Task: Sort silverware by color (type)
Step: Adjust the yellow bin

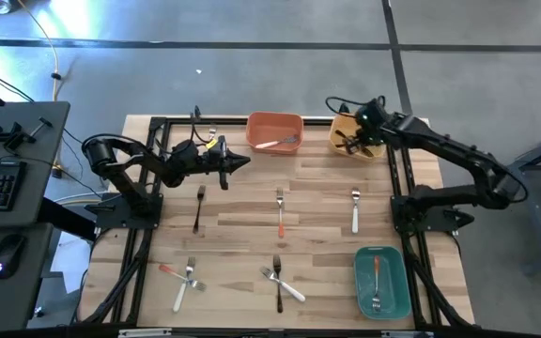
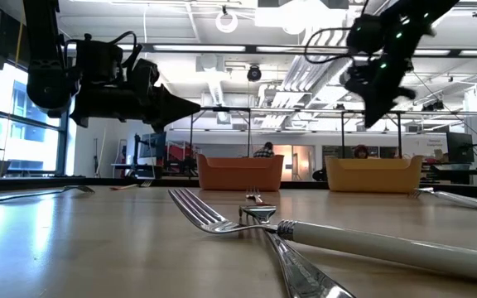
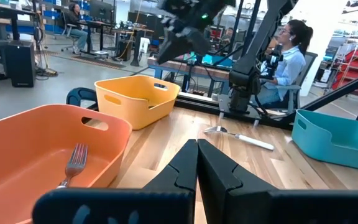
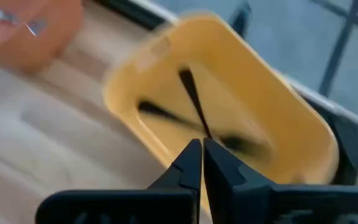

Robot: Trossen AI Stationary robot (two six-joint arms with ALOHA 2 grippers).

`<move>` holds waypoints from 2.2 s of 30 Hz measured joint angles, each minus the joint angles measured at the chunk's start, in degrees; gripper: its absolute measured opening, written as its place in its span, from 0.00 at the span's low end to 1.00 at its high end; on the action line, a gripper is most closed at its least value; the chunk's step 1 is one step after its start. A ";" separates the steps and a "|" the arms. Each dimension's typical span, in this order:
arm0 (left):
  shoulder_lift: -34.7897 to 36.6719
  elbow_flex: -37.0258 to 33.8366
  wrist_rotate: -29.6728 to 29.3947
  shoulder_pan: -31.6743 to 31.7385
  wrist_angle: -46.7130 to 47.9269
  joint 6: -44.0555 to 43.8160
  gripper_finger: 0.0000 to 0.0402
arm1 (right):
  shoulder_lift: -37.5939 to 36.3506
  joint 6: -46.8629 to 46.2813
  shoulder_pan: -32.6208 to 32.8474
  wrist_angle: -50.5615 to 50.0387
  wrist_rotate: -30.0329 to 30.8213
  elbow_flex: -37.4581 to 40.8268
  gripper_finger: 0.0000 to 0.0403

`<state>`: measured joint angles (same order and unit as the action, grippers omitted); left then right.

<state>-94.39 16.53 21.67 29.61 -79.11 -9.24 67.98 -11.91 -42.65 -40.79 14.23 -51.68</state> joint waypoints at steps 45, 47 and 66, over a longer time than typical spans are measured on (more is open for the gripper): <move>4.99 0.17 10.95 7.61 -1.84 -7.25 0.00 | 6.31 7.20 14.89 2.34 -17.11 10.11 0.00; 5.40 0.17 10.97 7.61 -1.75 -8.04 0.00 | 6.31 6.93 14.29 0.81 -13.84 10.59 0.00; 5.51 0.17 10.95 7.50 -1.51 -10.13 0.00 | 6.31 6.80 1.04 -0.33 -4.96 10.60 0.00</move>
<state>-88.88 16.71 32.62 37.10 -80.62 -19.38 74.28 -5.11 -41.61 -41.12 9.27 -41.08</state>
